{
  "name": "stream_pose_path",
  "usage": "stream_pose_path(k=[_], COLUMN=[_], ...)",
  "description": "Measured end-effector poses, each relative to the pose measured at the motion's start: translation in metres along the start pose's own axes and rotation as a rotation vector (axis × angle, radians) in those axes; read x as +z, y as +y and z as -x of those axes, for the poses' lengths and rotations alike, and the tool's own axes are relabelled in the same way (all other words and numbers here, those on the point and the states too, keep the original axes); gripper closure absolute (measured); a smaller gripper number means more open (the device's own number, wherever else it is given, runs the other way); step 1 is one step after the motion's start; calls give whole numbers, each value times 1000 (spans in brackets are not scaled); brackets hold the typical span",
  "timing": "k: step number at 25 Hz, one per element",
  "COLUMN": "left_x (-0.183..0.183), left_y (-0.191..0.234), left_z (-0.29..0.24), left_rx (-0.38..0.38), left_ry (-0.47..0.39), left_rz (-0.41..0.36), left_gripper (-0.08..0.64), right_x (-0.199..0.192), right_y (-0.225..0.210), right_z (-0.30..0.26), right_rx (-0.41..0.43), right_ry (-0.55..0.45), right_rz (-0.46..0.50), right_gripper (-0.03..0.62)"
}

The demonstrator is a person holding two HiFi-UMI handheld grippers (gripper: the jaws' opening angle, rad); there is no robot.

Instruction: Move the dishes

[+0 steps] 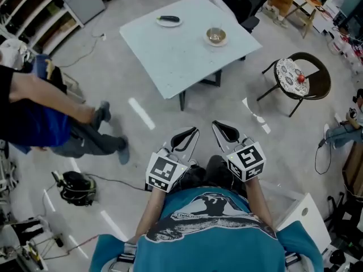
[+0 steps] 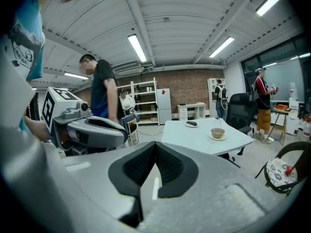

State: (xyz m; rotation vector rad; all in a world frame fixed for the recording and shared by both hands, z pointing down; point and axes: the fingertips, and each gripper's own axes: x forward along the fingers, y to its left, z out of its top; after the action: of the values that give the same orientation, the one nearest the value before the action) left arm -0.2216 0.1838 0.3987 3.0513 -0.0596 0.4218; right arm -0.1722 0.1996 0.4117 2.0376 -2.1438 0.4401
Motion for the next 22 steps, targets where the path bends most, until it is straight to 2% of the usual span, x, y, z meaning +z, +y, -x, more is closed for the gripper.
stream_pose_path(k=[11, 17, 22], left_x=[-6, -2, 10], left_y=[10, 30, 61], left_z=[-26, -65, -111], left_rx=[-25, 1, 34], left_ry=[15, 23, 11], left_rz=[51, 60, 101], left_gripper=[526, 526, 526], right_x=[-14, -15, -1], right_y=[-23, -67, -117], right_z=[-5, -29, -53], right_rx=[-34, -5, 24], right_ry=[39, 39, 34], right_rz=[-20, -41, -32], right_gripper=[591, 591, 591])
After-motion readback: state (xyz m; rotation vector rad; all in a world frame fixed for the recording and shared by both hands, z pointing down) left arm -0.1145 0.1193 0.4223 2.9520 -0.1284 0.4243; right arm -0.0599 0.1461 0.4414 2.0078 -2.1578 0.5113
